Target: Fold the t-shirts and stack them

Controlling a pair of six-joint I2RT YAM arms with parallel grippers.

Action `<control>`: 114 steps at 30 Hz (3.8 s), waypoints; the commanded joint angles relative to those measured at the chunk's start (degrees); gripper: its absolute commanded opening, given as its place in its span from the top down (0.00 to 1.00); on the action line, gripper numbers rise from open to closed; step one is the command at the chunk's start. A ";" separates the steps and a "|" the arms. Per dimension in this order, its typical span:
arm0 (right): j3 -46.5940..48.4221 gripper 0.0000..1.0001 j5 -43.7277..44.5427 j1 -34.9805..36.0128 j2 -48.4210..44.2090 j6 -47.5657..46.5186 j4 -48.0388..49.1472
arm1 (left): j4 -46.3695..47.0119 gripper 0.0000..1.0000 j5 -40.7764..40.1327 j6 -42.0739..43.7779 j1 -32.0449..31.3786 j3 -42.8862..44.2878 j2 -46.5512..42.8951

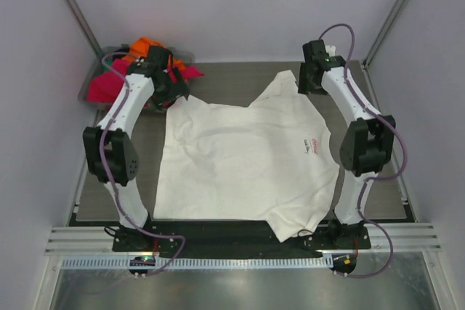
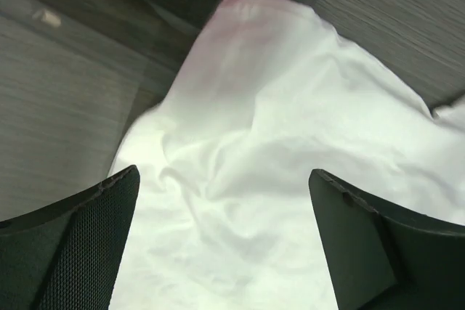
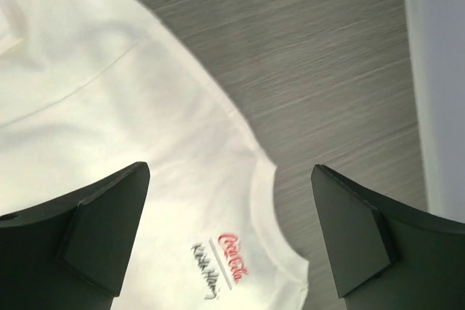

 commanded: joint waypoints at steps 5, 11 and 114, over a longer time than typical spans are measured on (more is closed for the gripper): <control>-21.04 0.00 -16.98 0.81 -21.42 9.58 9.20 | 9.44 0.00 0.82 0.16 -1.84 -20.22 -24.79; -26.59 0.00 -31.46 0.46 -16.42 12.91 15.34 | 16.11 0.02 2.66 -0.89 -4.30 -38.75 -33.41; -58.96 0.99 -3.82 27.80 -70.98 51.06 -20.92 | 29.92 0.05 -0.49 -14.60 -14.85 -62.16 -34.72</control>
